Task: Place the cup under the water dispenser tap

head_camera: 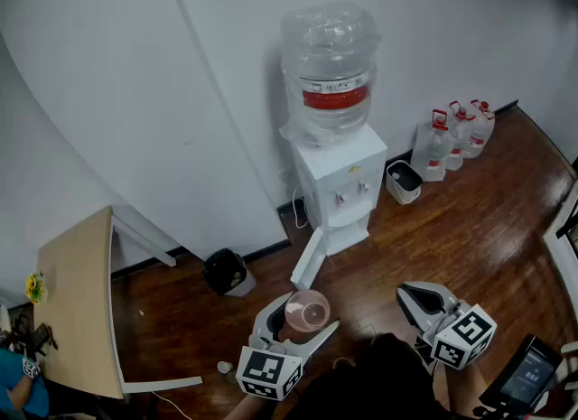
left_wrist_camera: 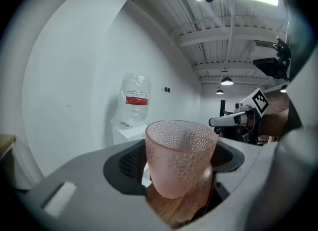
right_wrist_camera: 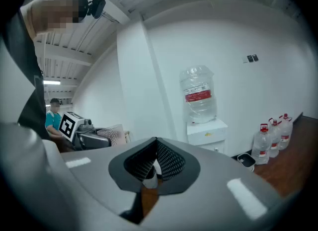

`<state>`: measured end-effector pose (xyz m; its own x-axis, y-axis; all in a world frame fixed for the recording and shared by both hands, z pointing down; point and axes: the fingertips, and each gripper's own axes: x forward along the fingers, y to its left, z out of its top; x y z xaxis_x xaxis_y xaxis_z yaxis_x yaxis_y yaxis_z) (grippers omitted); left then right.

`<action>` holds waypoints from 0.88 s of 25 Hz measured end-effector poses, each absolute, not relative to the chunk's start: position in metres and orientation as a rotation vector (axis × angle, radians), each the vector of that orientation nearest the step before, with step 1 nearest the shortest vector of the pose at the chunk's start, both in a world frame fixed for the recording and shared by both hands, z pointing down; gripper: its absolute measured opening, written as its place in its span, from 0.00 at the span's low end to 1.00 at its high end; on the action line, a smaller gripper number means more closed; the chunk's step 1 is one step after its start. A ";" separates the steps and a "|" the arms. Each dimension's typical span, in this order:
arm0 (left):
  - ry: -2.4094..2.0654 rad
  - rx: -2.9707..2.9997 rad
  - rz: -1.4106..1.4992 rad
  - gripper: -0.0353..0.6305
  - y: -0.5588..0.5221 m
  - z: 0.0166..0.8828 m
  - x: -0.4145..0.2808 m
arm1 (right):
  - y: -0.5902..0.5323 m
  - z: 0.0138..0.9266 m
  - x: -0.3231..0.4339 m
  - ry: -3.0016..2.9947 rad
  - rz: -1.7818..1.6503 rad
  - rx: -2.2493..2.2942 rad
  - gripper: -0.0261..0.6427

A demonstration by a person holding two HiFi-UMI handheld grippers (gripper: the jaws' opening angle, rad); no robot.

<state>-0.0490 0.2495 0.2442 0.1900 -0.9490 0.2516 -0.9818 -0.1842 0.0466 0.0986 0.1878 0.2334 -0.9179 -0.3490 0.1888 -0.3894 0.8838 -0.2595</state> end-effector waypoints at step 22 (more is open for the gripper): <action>-1.786 2.309 0.373 0.94 0.051 0.285 -0.103 | -0.016 0.255 0.020 -2.944 0.494 0.543 0.04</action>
